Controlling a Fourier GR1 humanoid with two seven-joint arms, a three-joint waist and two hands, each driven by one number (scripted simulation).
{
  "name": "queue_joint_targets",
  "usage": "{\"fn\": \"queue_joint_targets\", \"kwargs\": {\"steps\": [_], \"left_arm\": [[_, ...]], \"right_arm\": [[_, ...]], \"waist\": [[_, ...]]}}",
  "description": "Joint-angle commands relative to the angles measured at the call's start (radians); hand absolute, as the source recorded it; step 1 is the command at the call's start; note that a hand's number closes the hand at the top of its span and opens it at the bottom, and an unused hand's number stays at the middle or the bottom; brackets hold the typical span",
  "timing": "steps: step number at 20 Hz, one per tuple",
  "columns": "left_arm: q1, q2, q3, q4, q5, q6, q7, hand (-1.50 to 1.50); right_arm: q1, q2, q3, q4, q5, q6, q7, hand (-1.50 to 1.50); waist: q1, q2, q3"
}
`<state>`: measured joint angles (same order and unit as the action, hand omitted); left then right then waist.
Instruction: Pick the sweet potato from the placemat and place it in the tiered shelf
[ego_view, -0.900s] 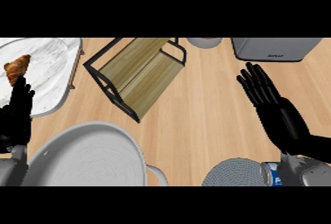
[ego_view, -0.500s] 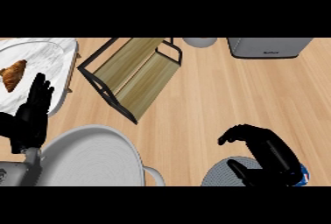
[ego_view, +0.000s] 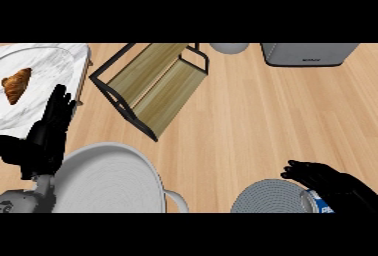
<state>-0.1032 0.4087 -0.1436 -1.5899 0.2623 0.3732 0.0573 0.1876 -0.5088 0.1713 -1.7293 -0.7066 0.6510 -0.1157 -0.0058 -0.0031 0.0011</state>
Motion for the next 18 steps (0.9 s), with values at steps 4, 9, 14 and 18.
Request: {"fn": "queue_joint_targets", "kwargs": {"steps": [4, 9, 14, 18], "left_arm": [[0.039, 0.01, 0.005, -0.028, 0.0, -0.017, 0.003, 0.0], [0.075, -0.008, -0.006, -0.093, -0.007, 0.016, 0.024, 0.0], [0.047, 0.016, 0.015, -0.078, -0.016, 0.001, 0.042, 0.0], [0.079, 0.013, 0.042, -0.08, 0.0, -0.038, 0.009, 0.0]], "right_arm": [[-0.004, -0.255, -0.101, -0.173, 0.127, 0.236, -0.003, -1.5], [-0.046, -0.336, -0.223, -0.376, 0.334, 0.191, 0.04, -1.5], [0.019, -0.324, -0.206, -0.576, 0.548, 0.157, 0.123, -1.5], [0.167, -0.188, -0.077, -0.705, 0.768, 0.104, 0.187, -1.5]], "waist": [[-0.013, -0.007, -0.002], [-0.021, -0.018, -0.002], [-0.024, -0.008, -0.001], [-0.011, -0.002, -0.001]]}}
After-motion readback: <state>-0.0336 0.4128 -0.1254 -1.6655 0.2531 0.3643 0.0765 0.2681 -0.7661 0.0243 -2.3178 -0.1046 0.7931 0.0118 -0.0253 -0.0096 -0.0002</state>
